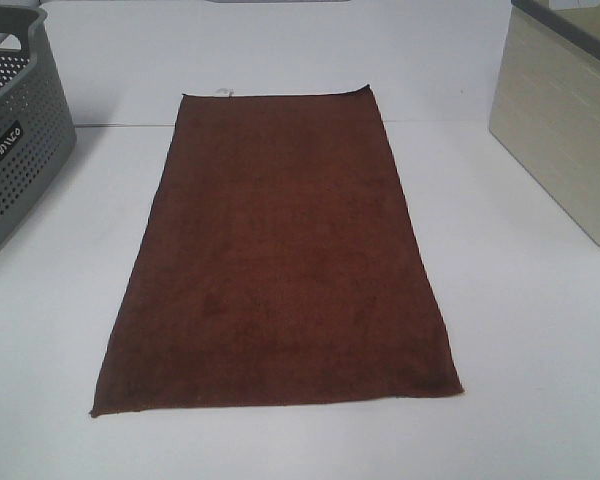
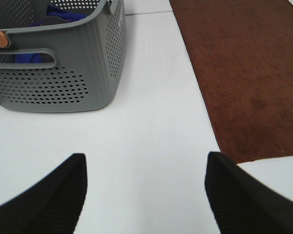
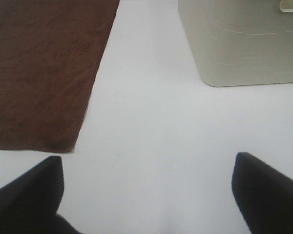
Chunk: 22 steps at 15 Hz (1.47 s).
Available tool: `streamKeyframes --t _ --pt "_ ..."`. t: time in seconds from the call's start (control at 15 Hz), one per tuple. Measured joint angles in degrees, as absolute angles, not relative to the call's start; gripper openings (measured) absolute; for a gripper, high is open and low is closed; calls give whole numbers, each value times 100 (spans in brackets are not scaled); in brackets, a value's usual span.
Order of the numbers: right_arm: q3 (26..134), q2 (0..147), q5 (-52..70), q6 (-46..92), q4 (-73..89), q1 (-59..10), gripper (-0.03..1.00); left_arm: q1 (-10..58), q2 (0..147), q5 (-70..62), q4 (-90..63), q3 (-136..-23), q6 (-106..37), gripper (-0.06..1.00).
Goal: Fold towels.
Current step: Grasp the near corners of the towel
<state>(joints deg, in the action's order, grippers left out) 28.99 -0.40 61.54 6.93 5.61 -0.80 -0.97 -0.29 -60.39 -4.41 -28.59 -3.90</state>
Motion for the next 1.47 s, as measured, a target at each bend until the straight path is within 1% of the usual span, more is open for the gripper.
streamKeyframes --t 1.47 --pt "2899 -40 6154 693 561 -80 88 -97 -29 -6039 -441 -2859 -390 66"
